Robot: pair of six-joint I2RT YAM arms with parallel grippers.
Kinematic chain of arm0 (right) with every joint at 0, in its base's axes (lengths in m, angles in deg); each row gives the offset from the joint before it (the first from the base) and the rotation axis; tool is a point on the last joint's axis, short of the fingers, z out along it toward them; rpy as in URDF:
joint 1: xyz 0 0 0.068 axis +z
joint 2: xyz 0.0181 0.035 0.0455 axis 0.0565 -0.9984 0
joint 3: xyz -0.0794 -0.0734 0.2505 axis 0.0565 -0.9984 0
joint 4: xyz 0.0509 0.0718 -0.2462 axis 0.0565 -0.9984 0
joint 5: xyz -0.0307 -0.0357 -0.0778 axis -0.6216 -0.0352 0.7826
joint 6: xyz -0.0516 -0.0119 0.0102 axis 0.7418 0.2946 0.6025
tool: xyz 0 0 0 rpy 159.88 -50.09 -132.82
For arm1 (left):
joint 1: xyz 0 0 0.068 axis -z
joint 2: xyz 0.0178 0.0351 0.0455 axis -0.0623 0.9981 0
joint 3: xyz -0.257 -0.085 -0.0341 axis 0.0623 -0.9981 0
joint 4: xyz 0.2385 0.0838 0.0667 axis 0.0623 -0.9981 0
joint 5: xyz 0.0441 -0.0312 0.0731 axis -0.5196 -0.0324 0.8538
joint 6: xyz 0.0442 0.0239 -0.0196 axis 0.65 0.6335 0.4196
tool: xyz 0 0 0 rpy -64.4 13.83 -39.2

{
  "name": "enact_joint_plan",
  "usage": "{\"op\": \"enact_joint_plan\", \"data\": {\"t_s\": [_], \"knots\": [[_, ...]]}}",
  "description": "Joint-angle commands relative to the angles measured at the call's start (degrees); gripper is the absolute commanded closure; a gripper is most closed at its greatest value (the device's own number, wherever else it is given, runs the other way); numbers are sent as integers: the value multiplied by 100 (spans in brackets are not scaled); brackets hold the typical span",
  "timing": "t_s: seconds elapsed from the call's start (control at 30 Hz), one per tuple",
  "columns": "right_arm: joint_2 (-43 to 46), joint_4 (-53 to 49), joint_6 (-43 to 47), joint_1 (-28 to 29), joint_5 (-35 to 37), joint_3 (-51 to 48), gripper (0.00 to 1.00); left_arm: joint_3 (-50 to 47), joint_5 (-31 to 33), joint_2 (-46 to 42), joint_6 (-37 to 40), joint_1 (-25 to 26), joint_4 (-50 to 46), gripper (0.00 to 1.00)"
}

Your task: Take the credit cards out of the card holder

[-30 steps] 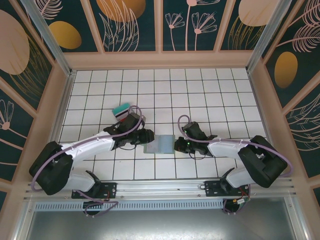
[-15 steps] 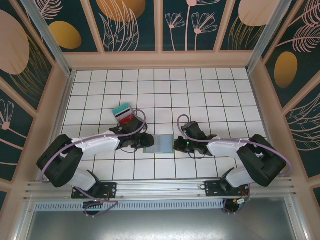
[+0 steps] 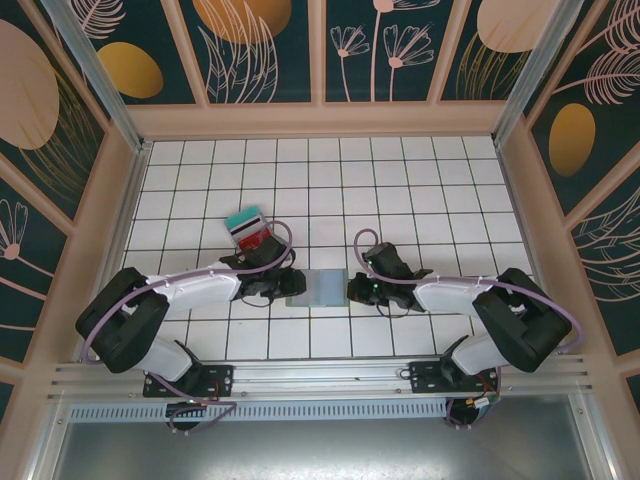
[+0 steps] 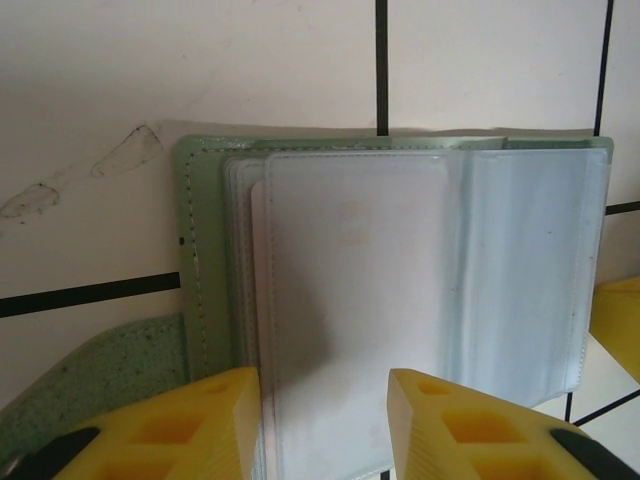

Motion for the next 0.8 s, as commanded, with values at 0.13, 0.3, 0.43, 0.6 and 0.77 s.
{"op": "enact_joint_plan", "data": {"t_s": [0.13,0.3,0.43,0.6,0.77], "knots": [[-149,-29,58,62,-8,92,93,-109,-153,187,-13,84,184,60],[-150,-29,54,58,-8,92,93,-136,-418,179,-18,97,433,57],[-163,-13,50,62,-12,92,93,-155,-672,135,-24,108,672,47],[-167,-11,42,62,-8,84,92,-169,-817,113,-38,112,800,41],[-182,2,32,62,-8,73,93,-178,-903,-19,-29,112,908,39]]}}
